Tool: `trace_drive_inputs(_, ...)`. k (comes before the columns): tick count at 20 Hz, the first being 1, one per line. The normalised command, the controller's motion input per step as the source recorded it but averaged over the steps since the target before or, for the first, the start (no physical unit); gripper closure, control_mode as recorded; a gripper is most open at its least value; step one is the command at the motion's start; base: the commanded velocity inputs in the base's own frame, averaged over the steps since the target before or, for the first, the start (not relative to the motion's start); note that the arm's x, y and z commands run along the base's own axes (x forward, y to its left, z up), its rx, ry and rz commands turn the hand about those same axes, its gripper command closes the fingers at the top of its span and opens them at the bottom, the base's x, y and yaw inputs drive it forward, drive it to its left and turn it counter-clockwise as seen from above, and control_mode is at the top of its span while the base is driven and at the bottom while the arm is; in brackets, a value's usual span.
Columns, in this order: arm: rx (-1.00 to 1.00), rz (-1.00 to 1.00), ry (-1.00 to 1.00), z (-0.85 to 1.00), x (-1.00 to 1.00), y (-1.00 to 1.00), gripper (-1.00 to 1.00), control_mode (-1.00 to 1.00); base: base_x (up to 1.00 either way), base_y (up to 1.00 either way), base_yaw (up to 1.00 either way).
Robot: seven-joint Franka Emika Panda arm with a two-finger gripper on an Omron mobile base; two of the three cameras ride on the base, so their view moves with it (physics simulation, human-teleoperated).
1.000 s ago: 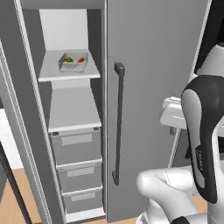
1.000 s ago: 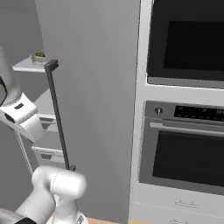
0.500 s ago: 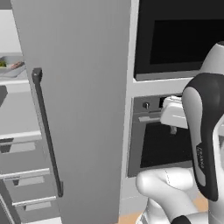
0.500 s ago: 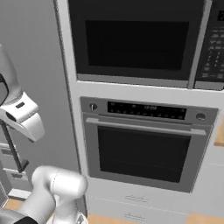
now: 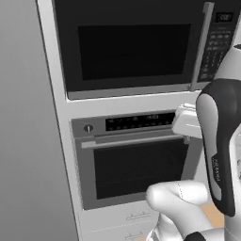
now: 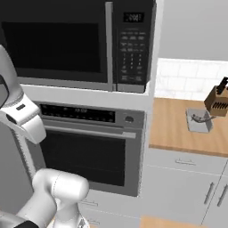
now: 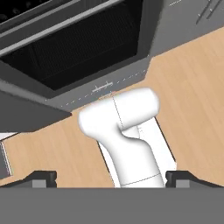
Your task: Take the meat container that has the fish and place it on the second highest rack of the freezer. Then take the vegetable container that has the lime and carrot and place it on the highest rack of the freezer.
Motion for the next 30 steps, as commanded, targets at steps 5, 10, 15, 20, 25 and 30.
trace_drive_inputs(5,0.00,0.00,0.00,0.00,0.00,0.00,-1.00,1.00,0.33,-1.00,0.00)
trace_drive_inputs(10,0.00,0.00,0.00,0.00,0.00,0.00,-1.00,1.00,0.29,-1.00,0.00)
trace_drive_inputs(15,0.00,0.00,0.00,0.00,0.00,0.00,-1.00,1.00,0.38,-1.00,0.05)
trace_drive_inputs(20,0.00,0.00,0.00,0.00,0.00,0.00,-1.00,1.00,0.64,-0.79,0.02)
trace_drive_inputs(25,0.05,-0.01,0.01,-0.06,0.09,0.00,-1.00,-1.00,0.41,-0.21,0.00)
trace_drive_inputs(30,0.06,-0.20,0.06,-0.58,0.63,0.04,-1.00,-1.00,0.00,0.00,0.00)
